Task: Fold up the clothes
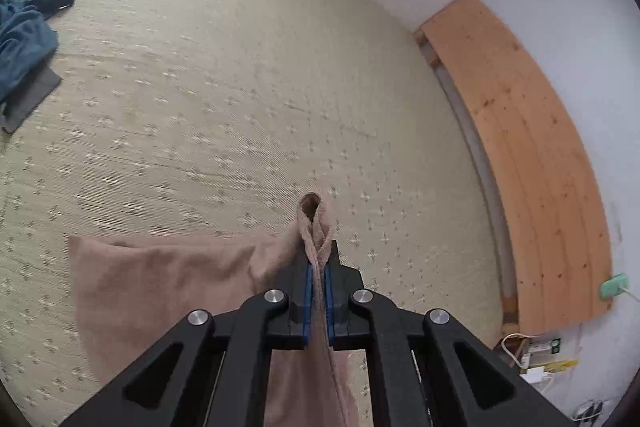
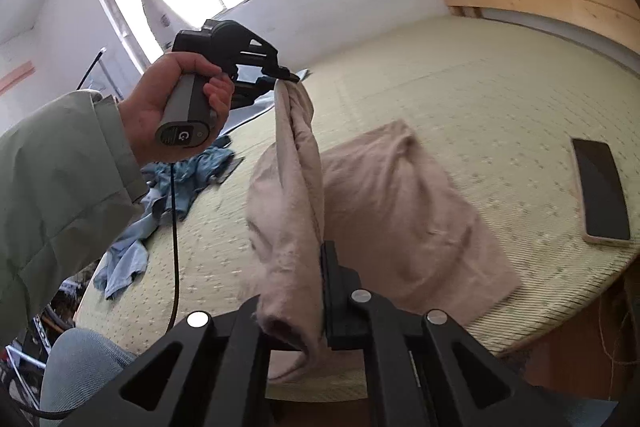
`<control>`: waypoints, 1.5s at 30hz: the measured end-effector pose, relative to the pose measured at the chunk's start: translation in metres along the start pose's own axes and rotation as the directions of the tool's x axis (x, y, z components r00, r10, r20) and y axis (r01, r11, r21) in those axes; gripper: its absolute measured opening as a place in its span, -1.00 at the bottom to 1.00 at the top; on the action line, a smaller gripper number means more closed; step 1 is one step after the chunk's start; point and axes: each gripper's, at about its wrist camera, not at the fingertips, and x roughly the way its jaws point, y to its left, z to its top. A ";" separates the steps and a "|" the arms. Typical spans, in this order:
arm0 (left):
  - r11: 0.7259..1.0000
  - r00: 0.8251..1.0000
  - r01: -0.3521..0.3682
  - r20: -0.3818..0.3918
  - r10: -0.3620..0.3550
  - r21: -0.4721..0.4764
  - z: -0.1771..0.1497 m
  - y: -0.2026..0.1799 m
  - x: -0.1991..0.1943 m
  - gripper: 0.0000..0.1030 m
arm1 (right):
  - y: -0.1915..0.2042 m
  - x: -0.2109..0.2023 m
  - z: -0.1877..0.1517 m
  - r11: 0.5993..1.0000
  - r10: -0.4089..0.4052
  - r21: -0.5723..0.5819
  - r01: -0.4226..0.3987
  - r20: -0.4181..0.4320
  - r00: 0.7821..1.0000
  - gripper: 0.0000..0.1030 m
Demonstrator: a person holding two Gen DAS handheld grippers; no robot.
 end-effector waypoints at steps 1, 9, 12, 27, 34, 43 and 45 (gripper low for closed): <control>1.000 1.000 -0.009 -0.003 0.009 0.004 -0.002 -0.004 0.005 -0.93 | -0.007 -0.001 0.000 1.000 -0.005 0.011 0.005 -0.004 1.000 -0.94; 0.998 0.999 -0.050 0.001 0.050 -0.029 -0.006 -0.012 0.035 -0.93 | -0.051 0.007 0.001 0.997 -0.037 0.073 0.041 -0.044 0.998 -1.00; 0.998 0.998 -0.070 -0.007 0.070 -0.006 -0.009 -0.015 0.045 -0.93 | -0.059 0.014 0.003 0.996 -0.044 0.075 0.047 -0.044 0.998 -1.00; 0.992 0.993 -0.106 -0.041 0.109 0.071 -0.014 -0.007 0.062 -0.93 | -0.060 0.028 -0.008 0.996 -0.089 -0.030 0.086 -0.097 0.991 -0.99; 0.998 0.998 -0.052 -0.043 0.053 0.042 -0.013 0.022 0.039 -0.93 | -0.067 0.041 -0.018 0.990 -0.130 -0.071 0.121 -0.144 0.981 -0.92; 0.998 0.999 -0.013 -0.051 0.016 0.058 -0.015 0.026 0.032 -0.93 | -0.094 0.061 0.007 0.994 -0.101 -0.054 0.094 -0.151 0.983 -0.60; 0.998 0.999 0.002 -0.053 0.001 0.065 -0.016 0.026 0.024 -0.93 | -0.098 0.061 0.012 0.995 -0.090 -0.050 0.083 -0.158 0.983 -0.42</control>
